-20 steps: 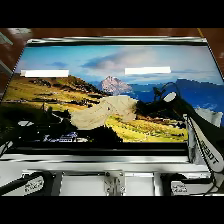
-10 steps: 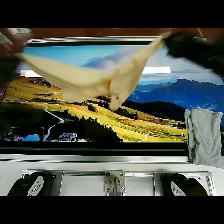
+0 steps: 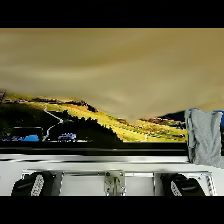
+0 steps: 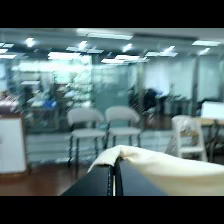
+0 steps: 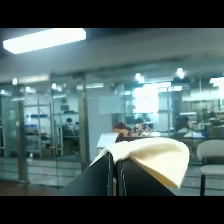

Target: Fold the shirts.

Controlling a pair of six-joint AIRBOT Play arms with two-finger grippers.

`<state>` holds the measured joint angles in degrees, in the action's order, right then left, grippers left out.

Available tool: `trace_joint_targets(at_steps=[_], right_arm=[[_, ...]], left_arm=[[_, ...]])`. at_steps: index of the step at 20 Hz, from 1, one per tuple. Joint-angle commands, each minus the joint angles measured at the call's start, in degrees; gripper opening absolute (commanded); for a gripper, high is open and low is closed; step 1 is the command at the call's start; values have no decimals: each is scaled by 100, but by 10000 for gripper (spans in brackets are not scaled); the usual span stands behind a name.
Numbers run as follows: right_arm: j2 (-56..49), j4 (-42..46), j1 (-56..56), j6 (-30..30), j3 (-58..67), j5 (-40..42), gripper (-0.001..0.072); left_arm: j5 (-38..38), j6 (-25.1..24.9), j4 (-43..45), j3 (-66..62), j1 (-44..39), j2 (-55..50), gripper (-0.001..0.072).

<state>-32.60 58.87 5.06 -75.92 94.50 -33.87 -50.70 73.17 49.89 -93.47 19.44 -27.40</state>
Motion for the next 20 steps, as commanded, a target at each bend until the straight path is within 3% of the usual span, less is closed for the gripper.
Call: trace_joint_targets(at_steps=[1, 4, 10, 16, 20], right_arm=[[162, 973, 4, -669, 52, -98, 66], [-199, 1790, 4, -1152, 52, -638, 66], [-2028, 1860, 4, -1196, 52, -1744, 66], [-4564, 1226, 4, -1200, 48, -1276, 66], [-5897, 393, 7, -1427, 48, -726, 67]], left_arm=[[-920, 608, 1311, -55, 35, 66, 33], [-1167, 603, 1646, 446, 35, 63, 34], [-909, 597, 1639, 2590, 35, -216, 34], [282, 603, 1593, 3840, 28, -1871, 34], [372, 599, 549, 3836, -35, -3353, 35]])
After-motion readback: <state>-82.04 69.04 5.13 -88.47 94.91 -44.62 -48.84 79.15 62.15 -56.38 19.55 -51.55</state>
